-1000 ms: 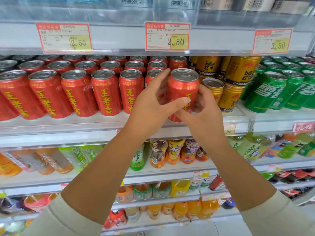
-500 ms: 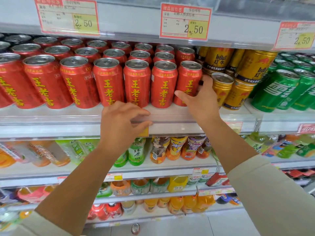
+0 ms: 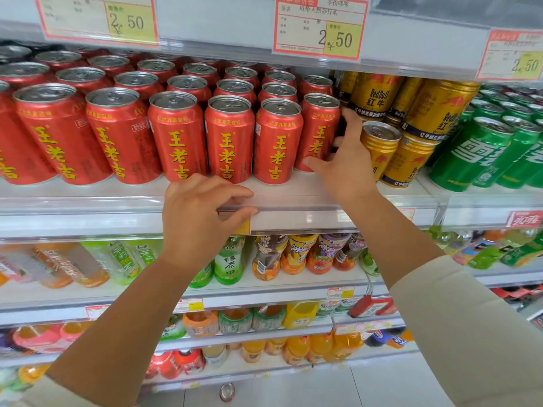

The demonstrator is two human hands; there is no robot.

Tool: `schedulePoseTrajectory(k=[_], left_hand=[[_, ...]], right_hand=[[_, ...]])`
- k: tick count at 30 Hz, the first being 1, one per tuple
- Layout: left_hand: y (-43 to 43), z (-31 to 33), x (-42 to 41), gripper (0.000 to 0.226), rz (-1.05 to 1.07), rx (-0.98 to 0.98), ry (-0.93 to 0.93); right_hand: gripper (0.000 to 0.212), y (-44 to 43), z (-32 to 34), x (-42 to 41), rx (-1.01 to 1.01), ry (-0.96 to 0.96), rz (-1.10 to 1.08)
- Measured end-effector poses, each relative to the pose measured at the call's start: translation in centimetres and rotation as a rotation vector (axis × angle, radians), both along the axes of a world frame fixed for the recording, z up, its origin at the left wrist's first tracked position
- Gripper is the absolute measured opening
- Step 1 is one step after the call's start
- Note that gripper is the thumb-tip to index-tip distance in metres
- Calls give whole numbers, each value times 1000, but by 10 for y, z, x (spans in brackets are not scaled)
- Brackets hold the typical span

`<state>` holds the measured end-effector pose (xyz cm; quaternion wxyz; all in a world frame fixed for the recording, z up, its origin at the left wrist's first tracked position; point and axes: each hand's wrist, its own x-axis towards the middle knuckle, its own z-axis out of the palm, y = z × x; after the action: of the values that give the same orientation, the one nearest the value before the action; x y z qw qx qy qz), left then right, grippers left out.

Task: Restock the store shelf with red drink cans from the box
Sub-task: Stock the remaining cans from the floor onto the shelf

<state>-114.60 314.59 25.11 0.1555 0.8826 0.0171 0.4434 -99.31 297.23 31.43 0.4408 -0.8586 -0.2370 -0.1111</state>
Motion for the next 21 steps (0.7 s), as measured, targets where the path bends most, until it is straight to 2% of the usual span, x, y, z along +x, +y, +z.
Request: schedulePoseTrajectory(k=[5, 21], left_hand=[[1, -1, 1, 25, -2, 2, -6], [1, -1, 1, 27, 5, 16, -11]], right_hand=[[97, 4, -1, 7, 13, -46, 38], [93, 20, -6, 29, 2, 15, 18]])
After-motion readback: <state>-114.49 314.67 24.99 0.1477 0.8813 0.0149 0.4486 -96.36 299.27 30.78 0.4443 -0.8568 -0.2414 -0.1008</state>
